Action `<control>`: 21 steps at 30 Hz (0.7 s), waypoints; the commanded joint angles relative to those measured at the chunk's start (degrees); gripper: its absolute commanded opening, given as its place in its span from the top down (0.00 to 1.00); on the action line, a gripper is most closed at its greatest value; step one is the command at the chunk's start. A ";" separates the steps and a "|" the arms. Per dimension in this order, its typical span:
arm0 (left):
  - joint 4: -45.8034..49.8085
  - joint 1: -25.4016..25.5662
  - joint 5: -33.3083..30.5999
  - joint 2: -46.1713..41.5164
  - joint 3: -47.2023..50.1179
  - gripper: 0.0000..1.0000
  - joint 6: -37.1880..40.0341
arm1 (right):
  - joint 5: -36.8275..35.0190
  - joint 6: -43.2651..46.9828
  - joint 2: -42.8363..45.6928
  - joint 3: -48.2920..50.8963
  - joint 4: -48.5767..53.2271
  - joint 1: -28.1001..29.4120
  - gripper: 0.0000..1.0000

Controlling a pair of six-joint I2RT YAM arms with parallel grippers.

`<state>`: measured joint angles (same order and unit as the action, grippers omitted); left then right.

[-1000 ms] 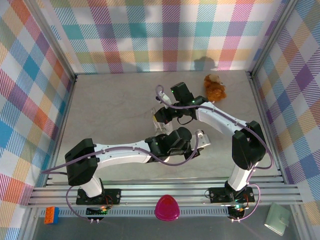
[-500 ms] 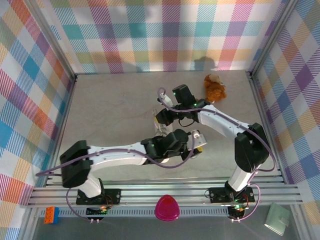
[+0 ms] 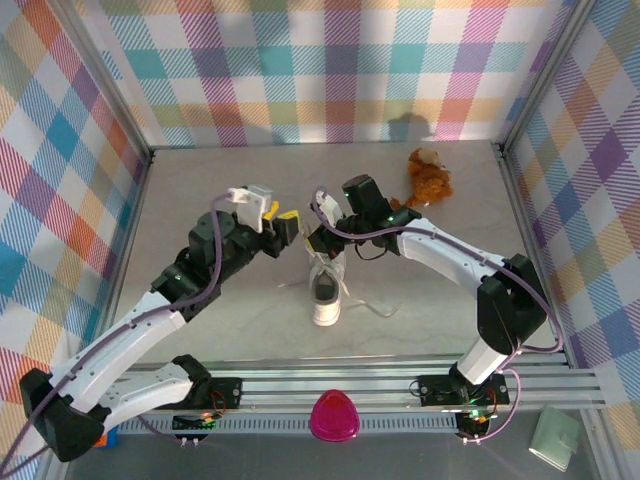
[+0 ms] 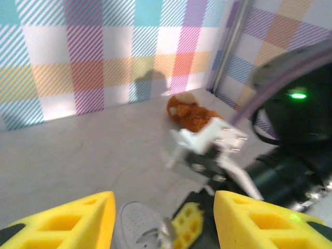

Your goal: Tie the shoes

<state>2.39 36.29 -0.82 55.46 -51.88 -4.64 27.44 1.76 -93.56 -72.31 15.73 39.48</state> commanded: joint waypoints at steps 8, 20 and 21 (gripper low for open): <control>-4.37 -11.97 28.79 8.65 2.81 0.49 -18.29 | -0.03 3.33 1.10 -0.24 -1.46 1.21 1.00; -9.40 -11.95 34.66 14.33 4.12 0.54 -20.32 | 0.06 3.34 0.44 -0.97 0.45 1.56 1.00; -9.34 -11.95 34.66 14.59 4.10 0.54 -20.29 | 0.07 3.34 0.46 -0.94 0.41 1.56 1.00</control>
<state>-4.32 24.64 31.29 69.38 -48.51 -24.14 26.79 3.92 -93.56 -72.27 16.08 40.60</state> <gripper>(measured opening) 0.459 0.059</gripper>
